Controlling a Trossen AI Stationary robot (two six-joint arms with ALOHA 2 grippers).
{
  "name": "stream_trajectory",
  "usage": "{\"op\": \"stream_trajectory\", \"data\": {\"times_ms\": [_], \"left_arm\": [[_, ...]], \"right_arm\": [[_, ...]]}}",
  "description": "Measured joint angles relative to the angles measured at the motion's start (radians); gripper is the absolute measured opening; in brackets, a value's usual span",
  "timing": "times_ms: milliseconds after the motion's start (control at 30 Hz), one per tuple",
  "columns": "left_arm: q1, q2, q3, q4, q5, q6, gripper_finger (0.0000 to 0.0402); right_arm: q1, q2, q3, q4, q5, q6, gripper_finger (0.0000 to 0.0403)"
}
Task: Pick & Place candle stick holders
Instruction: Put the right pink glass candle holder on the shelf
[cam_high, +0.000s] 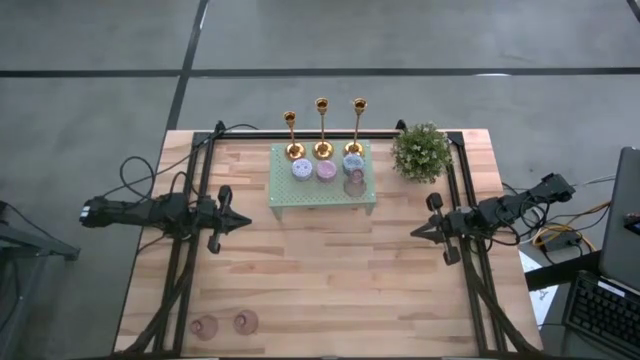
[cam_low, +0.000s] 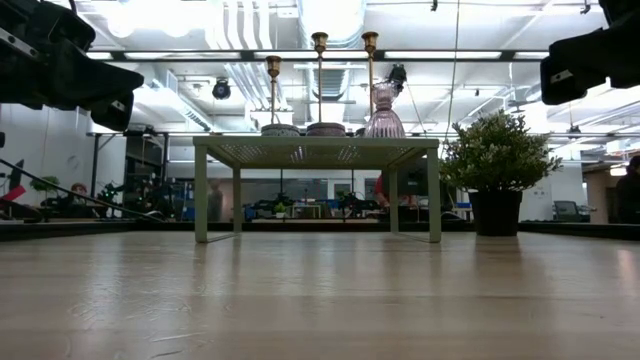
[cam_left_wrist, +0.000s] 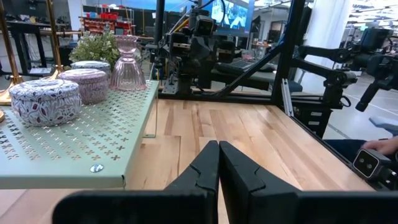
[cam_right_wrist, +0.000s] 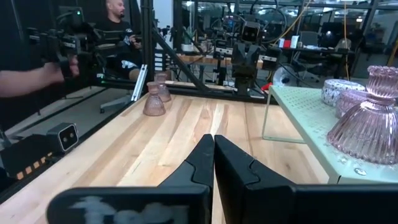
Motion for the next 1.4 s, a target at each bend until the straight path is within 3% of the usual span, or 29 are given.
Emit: {"op": "stream_trajectory", "data": {"times_ms": [133,300,433,567,700,767,1000,1167,1400], "left_arm": [[0.000,0.000,-0.005,0.050,-0.020,0.009,0.0014],[-0.001,0.005,-0.002,0.253,-0.002,-0.265,0.0014],[-0.001,0.005,-0.002,0.280,0.008,-0.371,0.0014],[0.006,0.008,0.016,0.359,-0.139,-0.319,0.0014],[-0.007,0.040,0.061,0.356,-0.013,-0.357,0.0006],[-0.026,0.097,0.079,0.357,0.046,-0.338,0.0004],[-0.150,0.360,0.209,0.233,0.088,-0.254,0.0008],[-0.274,0.568,0.350,0.174,-0.007,-0.263,0.0020],[-0.379,0.845,0.563,0.077,-0.073,-0.203,0.0098]], "right_arm": [[0.000,0.000,0.000,0.000,0.000,0.000,0.0009],[0.000,0.000,0.000,0.000,0.000,0.000,0.0009],[0.000,0.000,0.000,0.000,0.000,0.002,0.0009],[-0.001,0.000,0.000,0.001,0.000,0.002,0.0009],[0.000,0.000,0.000,0.001,0.000,0.002,0.0009],[0.000,0.000,0.000,0.000,0.000,0.001,0.0009],[0.000,0.000,0.000,0.001,0.000,0.001,0.0009],[0.000,0.000,0.000,0.000,0.000,0.001,0.0008],[0.000,0.000,0.000,0.001,0.000,0.002,0.0008]]}}
